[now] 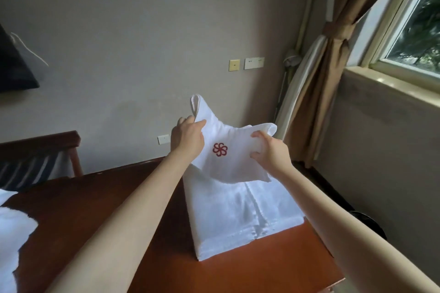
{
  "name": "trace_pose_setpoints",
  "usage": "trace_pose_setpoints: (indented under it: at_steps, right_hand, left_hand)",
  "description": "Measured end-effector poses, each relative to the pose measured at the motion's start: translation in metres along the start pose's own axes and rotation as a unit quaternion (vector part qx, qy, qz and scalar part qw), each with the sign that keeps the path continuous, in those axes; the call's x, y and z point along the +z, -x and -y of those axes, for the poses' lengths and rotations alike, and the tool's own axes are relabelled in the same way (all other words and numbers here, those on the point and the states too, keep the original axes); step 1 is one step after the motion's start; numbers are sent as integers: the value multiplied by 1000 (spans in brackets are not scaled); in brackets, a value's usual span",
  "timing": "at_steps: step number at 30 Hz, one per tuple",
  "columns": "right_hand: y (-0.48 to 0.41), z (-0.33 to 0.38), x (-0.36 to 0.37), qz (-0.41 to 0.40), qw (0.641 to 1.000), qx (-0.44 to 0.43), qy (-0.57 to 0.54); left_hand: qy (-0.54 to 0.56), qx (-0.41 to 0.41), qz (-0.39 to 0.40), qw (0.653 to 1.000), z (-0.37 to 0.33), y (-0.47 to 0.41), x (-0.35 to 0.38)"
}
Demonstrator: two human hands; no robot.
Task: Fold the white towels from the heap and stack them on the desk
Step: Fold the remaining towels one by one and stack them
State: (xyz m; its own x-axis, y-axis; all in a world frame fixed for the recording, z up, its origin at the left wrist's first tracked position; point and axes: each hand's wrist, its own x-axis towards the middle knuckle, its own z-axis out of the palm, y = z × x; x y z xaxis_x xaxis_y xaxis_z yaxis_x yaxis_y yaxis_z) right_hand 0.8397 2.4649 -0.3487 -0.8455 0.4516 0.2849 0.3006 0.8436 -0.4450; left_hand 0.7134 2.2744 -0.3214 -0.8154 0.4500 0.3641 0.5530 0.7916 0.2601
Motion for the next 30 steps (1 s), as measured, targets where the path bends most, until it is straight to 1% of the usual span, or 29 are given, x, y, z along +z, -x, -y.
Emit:
trace_pose_setpoints:
  at_steps: [2, 5, 7, 8, 11, 14, 15, 17, 18, 19, 21, 23, 24, 25, 26, 28, 29, 30]
  right_hand:
    - [-11, -23, -3, -4, 999, 30, -20]
    - [-24, -51, -6, -9, 994, 84, -74]
    - [-28, -64, -5, -19, 982, 139, -127]
    - [-28, -69, -4, -22, 969, 181, -167]
    - [-19, -79, -1, -11, 903, 298, -309]
    - [-2, -88, 12, 1, 822, 372, -432]
    - [4, -90, 17, -1, 792, 407, -455]
    - [18, -93, 24, -1, 732, 495, -468]
    - [27, -95, 28, 10, 718, 525, -457]
    - [35, -97, 34, 31, 724, 535, -435]
    - [49, -100, 44, 78, 755, 523, -388]
    - [58, -104, 51, 104, 791, 508, -323]
    - [59, -105, 53, 104, 800, 506, -305]
    - [59, -107, 54, 92, 794, 510, -318]
    - [58, -107, 54, 77, 769, 518, -367]
    - [56, -106, 51, 53, 698, 519, -491]
    - [55, -105, 48, 44, 675, 516, -525]
    - [55, -105, 46, 41, 668, 516, -534]
  left_hand:
    - [-40, 4, 26, 999, -26, -21, 11]
    - [-73, 18, 45, 996, -63, -49, 24]
    - [-90, 33, 54, 994, -86, -64, 31]
    - [-95, 41, 58, 993, -96, -70, 34]
    - [-112, 81, 55, 989, -123, -83, 45]
    - [-123, 132, 56, 982, -141, -86, 59]
    - [-125, 147, 60, 979, -145, -86, 64]
    - [-129, 171, 73, 974, -150, -81, 76]
    - [-130, 183, 81, 971, -152, -77, 83]
    - [-130, 194, 88, 968, -153, -73, 89]
    - [-130, 213, 101, 963, -154, -64, 100]
    - [-133, 227, 104, 959, -154, -57, 109]
    - [-134, 230, 104, 958, -153, -55, 111]
    - [-136, 232, 102, 958, -151, -53, 113]
    - [-137, 232, 99, 958, -150, -53, 114]
    - [-135, 225, 91, 961, -147, -54, 115]
    - [-131, 219, 87, 963, -147, -55, 115]
    - [-127, 214, 83, 965, -147, -55, 115]
